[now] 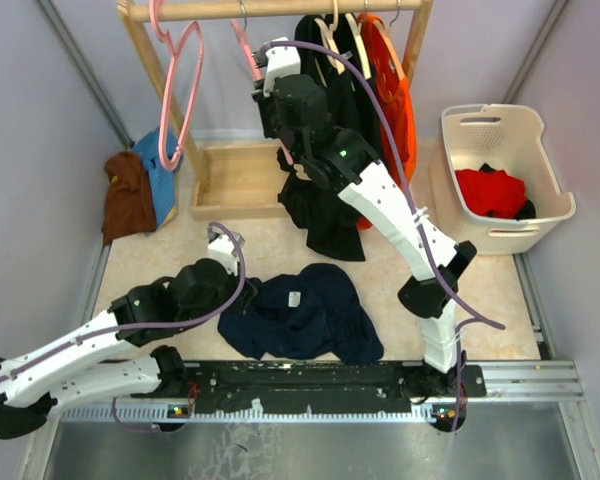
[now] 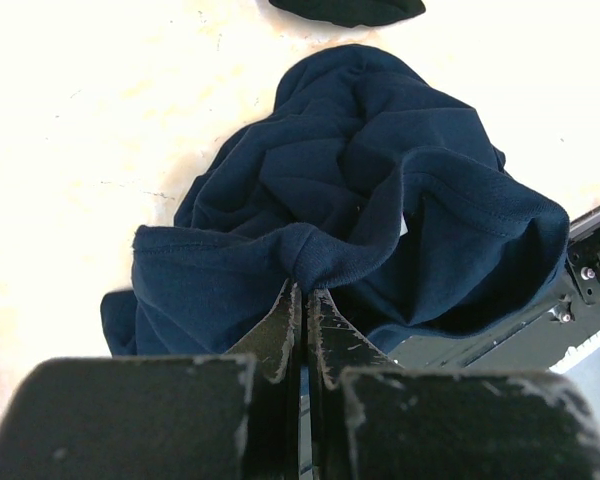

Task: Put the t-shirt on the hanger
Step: Pick up the hanger from the clothesline.

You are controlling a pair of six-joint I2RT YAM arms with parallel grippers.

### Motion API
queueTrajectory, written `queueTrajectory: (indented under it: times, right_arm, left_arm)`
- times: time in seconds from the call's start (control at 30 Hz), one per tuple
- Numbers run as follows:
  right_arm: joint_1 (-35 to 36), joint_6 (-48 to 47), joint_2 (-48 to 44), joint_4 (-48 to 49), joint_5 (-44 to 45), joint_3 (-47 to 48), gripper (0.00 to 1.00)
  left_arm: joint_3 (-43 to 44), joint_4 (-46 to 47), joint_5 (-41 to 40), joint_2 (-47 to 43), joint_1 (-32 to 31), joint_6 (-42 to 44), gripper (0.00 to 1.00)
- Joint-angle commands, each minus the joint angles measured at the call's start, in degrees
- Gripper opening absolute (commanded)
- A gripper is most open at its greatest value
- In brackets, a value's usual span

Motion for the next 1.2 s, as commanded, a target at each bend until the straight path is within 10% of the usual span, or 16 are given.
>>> queueTrajectory:
  times: [0.0,0.1,0.83,1.17]
  right_arm:
    - [-0.59,-1.17,-0.58,3.36,-1.68,3.16,0.14]
    - [-0.62,-1.56,-0.73,3.59,-2.10,3.73,0.00]
    - [-0.60,1.35,-11.67,1.59,-7.01,0.05,0.00]
    - [-0.54,8.58,-34.09,-6.17,-10.48,-21.01,0.00]
  left_arm:
    - [1.86,-0.02,-0.66,-0.46,0.26,0.62,0.00]
    - [1.89,-0.08,-0.82,-0.75,0.26,0.59,0.00]
    - [2.48,-0.39,-1.15,-1.00,0.26,0.56,0.00]
    - [2.46,0.00,-1.54,-0.10,0.26,0.56,0.00]
